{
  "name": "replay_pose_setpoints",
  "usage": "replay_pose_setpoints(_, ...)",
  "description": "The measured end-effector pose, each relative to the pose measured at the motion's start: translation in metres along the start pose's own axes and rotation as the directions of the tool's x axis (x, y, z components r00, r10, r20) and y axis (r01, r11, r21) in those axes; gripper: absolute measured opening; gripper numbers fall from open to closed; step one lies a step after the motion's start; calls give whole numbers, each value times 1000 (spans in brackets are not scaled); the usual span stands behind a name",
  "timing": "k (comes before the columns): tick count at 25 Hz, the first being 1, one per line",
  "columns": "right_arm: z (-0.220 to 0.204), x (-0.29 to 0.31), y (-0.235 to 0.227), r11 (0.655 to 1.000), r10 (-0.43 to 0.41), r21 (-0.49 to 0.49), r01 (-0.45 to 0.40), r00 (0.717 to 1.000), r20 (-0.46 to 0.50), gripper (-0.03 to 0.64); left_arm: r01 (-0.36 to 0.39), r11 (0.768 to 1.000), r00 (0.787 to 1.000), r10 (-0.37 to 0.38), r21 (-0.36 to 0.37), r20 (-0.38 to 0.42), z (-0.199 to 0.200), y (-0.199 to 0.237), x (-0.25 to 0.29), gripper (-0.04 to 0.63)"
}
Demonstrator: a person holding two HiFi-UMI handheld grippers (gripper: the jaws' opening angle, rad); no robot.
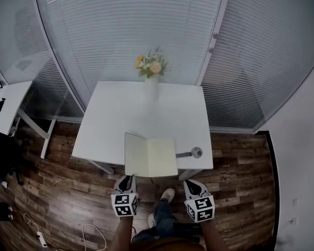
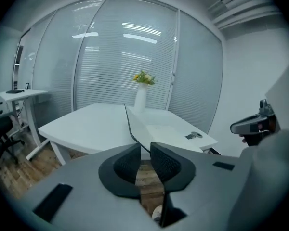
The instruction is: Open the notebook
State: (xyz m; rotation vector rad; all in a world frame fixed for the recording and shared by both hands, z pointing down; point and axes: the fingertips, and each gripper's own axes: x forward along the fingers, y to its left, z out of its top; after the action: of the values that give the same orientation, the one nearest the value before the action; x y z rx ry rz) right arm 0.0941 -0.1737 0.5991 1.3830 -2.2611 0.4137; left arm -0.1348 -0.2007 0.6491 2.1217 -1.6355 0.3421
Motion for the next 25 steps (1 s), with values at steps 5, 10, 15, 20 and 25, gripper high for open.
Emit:
replay_pose_setpoints(5,8,9,2,1000,18,-8,-18,1000,3,12,-18,995,1000,16,-93,-14,-14,15,3,89)
replay_pose_setpoints(10,12,17,0,999,29,-26,-29,1000,-5,12,-50,978,999,46,-203,-24,-27,31,11,96)
replay_pose_setpoints(15,8,22,-4,999,32,-24,-33,999,-18,12,-65,954,998,55,-294,-41,-42,42,19,107)
replay_pose_setpoints(20,7,22,-3,999,33,-23,-34,999,-20,12,-64,909,997,43,-412,-61,-59,50,24,117)
replay_pose_setpoints(25,10,18,-9,1000,25,-3,-25,1000,-8,12,-114,844,992,73,-525,-100,-79,62,31,184)
